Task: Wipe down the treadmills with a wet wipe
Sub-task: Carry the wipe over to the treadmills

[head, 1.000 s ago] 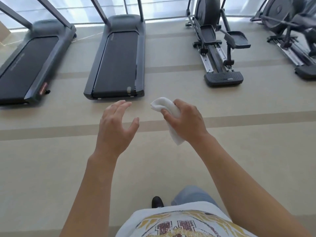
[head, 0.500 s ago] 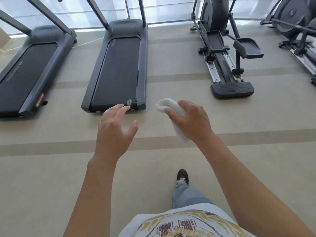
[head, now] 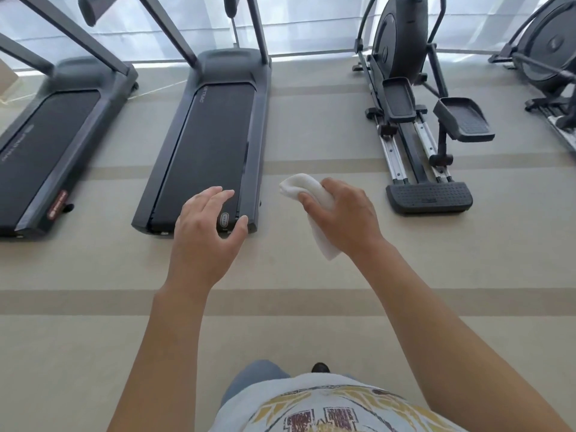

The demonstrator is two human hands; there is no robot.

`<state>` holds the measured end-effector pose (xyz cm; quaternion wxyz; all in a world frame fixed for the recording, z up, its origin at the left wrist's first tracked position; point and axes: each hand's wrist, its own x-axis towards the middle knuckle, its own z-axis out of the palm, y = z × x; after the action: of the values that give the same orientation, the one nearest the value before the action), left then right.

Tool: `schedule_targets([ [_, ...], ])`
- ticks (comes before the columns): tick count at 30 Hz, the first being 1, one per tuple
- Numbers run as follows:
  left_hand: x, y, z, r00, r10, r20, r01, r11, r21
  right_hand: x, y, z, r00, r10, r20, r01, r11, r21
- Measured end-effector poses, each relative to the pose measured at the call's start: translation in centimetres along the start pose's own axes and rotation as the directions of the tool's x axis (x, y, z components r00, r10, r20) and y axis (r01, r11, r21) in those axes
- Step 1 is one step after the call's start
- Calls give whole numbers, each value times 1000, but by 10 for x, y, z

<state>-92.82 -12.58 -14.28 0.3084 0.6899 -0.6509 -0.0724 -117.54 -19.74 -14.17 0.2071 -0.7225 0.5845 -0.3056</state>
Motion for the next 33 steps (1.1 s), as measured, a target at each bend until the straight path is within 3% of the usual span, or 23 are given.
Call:
schedule_targets([
  [13, 173, -41, 56, 1000, 19, 3, -19, 999, -46, 159, 23, 42, 1000, 20, 9, -20, 1000, 16],
  [25, 388, -100, 64, 997, 63, 41, -59, 994, -88, 354, -4, 89, 997, 49, -62, -49, 999, -2],
  [33, 467, -111, 81, 997, 59, 49, -53, 993, -105, 436, 6, 97, 995, 77, -58, -78, 997, -10],
])
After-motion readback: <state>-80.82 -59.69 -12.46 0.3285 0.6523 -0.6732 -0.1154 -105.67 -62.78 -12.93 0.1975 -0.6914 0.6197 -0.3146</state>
